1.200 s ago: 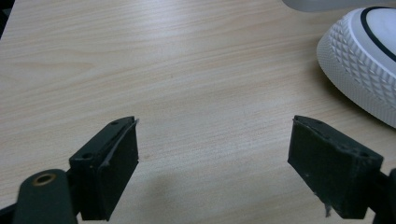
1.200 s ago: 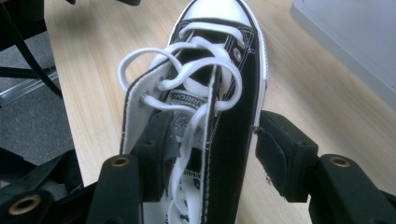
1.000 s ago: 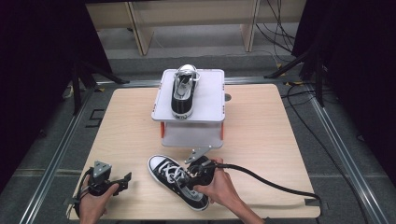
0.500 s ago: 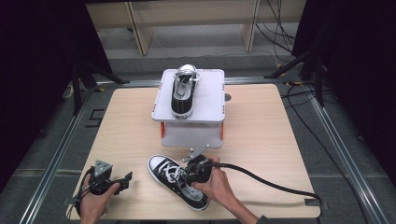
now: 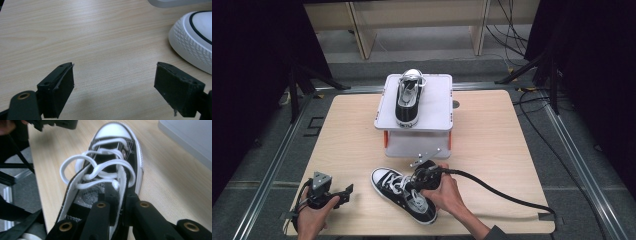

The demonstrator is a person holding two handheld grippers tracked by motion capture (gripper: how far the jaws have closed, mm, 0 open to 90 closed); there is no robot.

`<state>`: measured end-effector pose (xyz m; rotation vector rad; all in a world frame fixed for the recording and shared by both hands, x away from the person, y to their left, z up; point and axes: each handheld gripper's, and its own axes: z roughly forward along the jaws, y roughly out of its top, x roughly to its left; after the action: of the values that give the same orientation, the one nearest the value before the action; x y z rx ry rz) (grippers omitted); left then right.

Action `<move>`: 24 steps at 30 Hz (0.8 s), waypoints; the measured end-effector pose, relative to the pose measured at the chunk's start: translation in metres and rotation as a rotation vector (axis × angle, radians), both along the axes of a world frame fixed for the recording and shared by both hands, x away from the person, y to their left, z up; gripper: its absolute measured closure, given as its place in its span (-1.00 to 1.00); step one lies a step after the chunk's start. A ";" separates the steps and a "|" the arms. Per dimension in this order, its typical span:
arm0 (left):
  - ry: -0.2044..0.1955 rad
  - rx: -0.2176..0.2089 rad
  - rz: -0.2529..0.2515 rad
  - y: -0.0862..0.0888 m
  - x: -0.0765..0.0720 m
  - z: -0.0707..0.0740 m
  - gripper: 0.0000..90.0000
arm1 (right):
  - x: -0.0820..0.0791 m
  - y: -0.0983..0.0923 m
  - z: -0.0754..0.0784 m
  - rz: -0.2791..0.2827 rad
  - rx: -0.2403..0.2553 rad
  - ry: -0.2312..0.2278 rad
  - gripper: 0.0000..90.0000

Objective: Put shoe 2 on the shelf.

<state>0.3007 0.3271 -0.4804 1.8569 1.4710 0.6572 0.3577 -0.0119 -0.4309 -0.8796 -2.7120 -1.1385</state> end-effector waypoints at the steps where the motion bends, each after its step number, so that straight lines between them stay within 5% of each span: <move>1: -0.003 -0.004 -0.003 0.000 0.000 -0.001 -0.65 | 0.002 -0.002 0.003 0.010 0.003 -0.007 0.93; 14: -0.002 0.000 -0.008 -0.001 0.000 0.000 -0.65 | 0.005 -0.027 0.044 -0.009 -0.006 0.057 0.94; 24: -0.002 0.002 -0.009 -0.002 0.000 -0.001 -0.65 | 0.002 -0.055 0.086 -0.021 -0.021 0.015 0.94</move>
<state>0.3012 0.3255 -0.4809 1.8632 1.4605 0.6559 0.3601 -0.0667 -0.3451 -0.9183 -2.7132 -1.1049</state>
